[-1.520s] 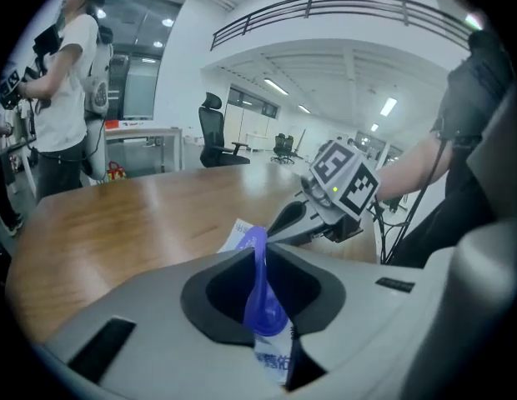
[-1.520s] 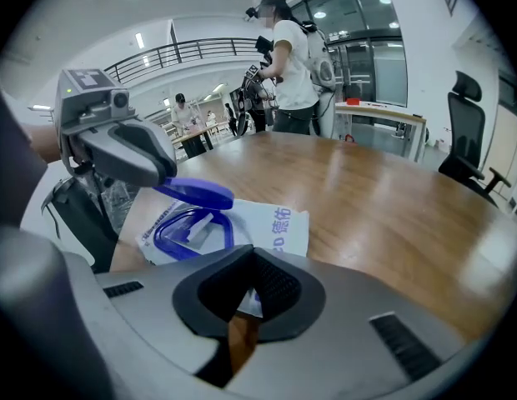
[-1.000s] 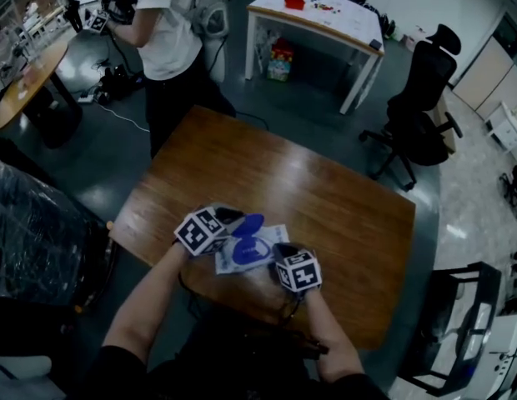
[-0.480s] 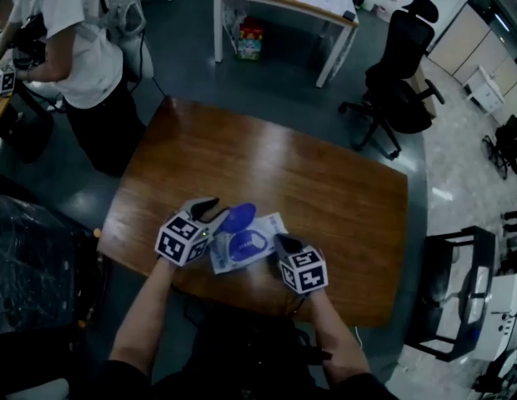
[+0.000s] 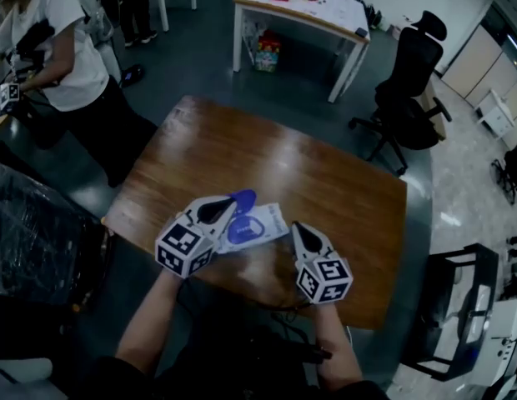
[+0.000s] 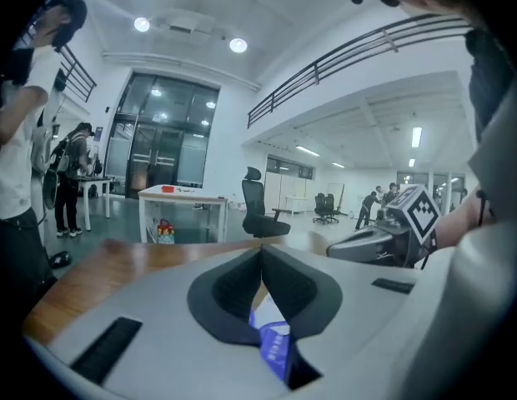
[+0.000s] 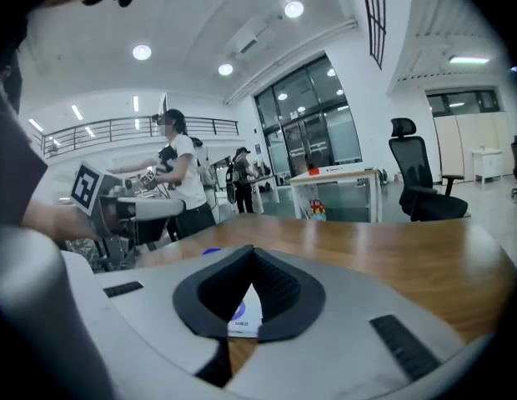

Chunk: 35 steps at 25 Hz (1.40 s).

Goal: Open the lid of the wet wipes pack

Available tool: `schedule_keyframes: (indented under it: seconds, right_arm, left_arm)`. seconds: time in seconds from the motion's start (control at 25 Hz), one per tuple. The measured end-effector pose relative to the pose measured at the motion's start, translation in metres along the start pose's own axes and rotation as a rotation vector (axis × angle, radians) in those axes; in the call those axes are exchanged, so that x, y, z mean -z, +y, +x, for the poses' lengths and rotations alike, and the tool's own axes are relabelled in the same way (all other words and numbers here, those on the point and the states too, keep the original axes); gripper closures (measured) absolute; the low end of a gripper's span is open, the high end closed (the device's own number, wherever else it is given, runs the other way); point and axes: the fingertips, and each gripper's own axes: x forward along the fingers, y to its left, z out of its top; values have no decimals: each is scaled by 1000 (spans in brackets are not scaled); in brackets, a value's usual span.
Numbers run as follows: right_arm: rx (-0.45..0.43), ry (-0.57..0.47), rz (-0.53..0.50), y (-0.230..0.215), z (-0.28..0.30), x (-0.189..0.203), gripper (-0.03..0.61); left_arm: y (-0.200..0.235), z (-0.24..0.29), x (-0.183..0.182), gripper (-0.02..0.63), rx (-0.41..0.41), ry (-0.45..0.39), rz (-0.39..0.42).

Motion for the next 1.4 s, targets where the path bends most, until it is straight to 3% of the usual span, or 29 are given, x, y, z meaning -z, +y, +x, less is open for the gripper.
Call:
schedule_keyframes:
  seconds: [0.28,0.56,1.4]
  right_arm:
    - [-84,-175,-18,22,-83,-44,568]
    - [-163,-280,-76,35,-153,-67,569]
    - [-241,-336,-91,66,-213,-71,569]
  left_arm:
    - [-102,-25,-22,612,-8,-62,-5]
    - [-184,-34,-42,612,9,-120,17]
    - [-243,-77,-61,612,-41,-148,67]
